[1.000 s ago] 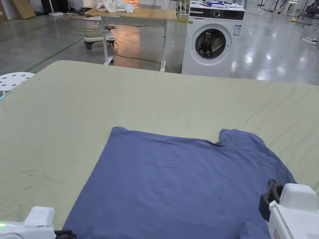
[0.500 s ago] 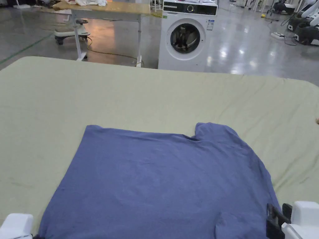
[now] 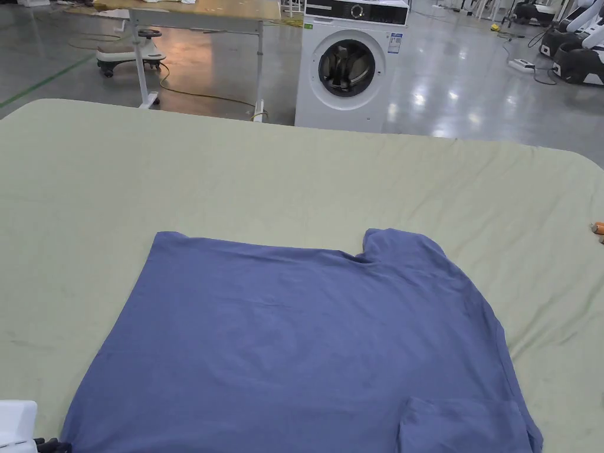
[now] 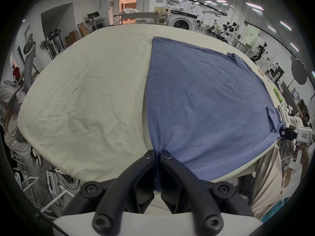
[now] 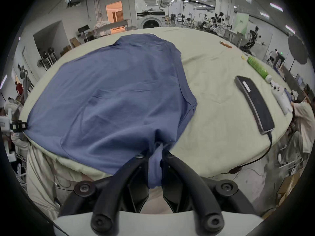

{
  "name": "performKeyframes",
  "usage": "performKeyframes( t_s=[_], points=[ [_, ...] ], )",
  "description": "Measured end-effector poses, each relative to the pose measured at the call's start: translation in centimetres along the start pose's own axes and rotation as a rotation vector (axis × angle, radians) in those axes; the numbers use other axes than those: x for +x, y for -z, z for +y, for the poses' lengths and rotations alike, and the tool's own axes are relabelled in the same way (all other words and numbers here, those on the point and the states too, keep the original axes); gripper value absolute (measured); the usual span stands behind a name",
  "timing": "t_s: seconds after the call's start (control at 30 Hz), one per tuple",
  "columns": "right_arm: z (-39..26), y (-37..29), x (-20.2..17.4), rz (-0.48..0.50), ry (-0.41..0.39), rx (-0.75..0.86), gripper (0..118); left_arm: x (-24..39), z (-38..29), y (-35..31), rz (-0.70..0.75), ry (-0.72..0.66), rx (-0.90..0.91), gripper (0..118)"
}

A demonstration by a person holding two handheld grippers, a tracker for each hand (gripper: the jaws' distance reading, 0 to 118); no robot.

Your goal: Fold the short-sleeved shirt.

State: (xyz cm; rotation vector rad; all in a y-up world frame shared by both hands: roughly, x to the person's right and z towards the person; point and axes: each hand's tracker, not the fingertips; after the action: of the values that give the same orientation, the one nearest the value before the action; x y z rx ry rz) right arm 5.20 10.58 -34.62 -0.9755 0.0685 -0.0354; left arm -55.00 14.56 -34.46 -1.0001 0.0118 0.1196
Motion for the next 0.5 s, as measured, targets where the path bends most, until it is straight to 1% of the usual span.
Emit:
performKeyframes(
  t_s=[0.03,0.07,0.1,0.2,0.33,0.4,0.5],
  points=[
    [0.3,0.0,-0.3,-0.032,-0.012,-0.003,10,-0.1,0.1,-0.2,-0.008,-0.005,0.006,1],
    [0.6,0.0,-0.7,-0.076,-0.060,-0.025,10,-0.1,0.3,-0.3,-0.023,-0.018,0.015,1],
    [0.9,-0.2,-1.1,-0.077,-0.094,-0.013,9,-0.2,0.5,-0.5,-0.033,-0.032,0.025,1],
    [2.3,-1.5,-1.5,-0.066,-0.080,0.014,9,-0.4,1.4,-1.2,-0.053,-0.036,0.069,0],
    [5.1,-3.7,-1.2,-0.071,-0.060,0.098,9,-0.7,3.7,-2.1,-0.085,-0.051,0.139,0],
    [6.9,-4.4,-1.0,-0.059,-0.030,0.140,9,-0.9,5.4,-2.2,-0.088,-0.059,0.183,0],
    [9.7,-4.2,-1.0,-0.062,-0.019,0.178,9,-1.0,8.3,-1.4,-0.088,-0.050,0.222,0]
  ],
)
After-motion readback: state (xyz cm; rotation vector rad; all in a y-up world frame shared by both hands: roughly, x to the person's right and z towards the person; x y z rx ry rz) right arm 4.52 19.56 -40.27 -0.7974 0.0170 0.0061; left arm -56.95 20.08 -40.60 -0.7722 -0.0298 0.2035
